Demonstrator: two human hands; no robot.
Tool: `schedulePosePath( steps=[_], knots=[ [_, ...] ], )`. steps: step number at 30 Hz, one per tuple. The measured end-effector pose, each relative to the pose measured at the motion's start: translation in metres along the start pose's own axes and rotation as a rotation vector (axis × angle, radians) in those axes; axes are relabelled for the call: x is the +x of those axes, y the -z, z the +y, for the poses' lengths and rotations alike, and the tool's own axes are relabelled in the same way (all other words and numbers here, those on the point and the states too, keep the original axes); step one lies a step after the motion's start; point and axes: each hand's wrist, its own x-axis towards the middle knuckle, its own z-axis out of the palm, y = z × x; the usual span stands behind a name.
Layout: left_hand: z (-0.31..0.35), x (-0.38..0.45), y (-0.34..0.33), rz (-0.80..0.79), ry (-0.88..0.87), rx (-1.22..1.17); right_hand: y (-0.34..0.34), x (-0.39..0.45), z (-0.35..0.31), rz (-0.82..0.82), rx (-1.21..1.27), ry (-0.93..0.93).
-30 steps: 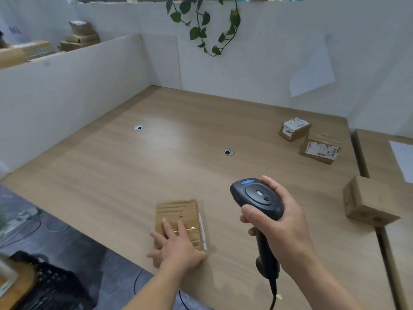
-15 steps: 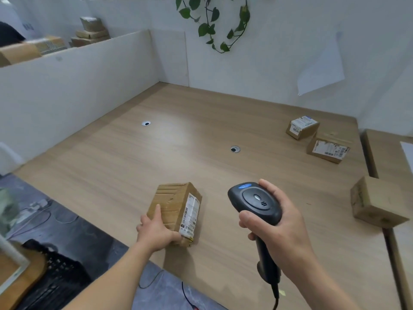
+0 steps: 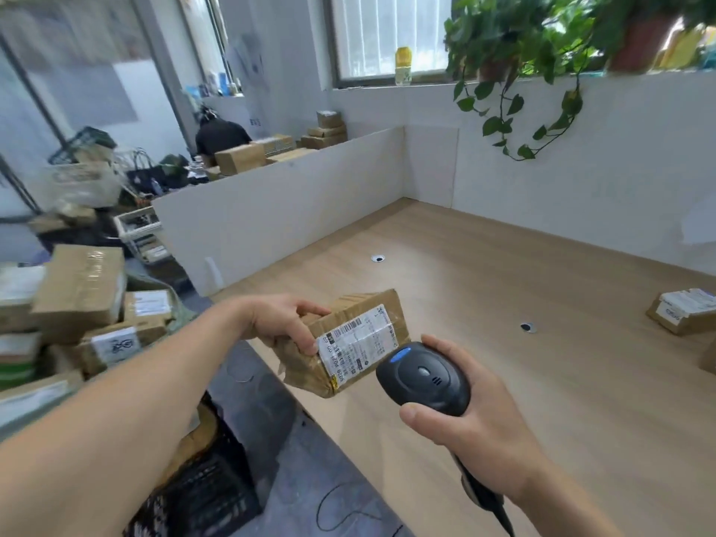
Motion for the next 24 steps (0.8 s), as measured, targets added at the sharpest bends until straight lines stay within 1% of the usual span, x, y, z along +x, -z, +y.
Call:
schedulePosePath(
  steps=[4, 7, 12, 17, 24],
  knots=[
    [-0.008, -0.037, 0.036, 0.040, -0.039, 0.098, -0.042, 0.015, -0.021, -0.022, 0.036, 0.068],
    [-0.024, -0.055, 0.060, 0.060, -0.039, 0.113, -0.072, 0.026, -0.037, -0.039, 0.051, 0.110],
    [-0.064, -0.074, 0.108, 0.117, -0.062, 0.101, -0.130, 0.047, -0.053, -0.034, 0.071, 0.134],
    [-0.106, -0.086, 0.155, 0.141, -0.088, 0.093, -0.192, 0.067, -0.064, -0.030, 0.087, 0.153],
    [-0.166, -0.096, 0.211, 0.170, -0.080, 0.116, -0.272, 0.095, -0.075, -0.026, 0.132, 0.170]
  ],
)
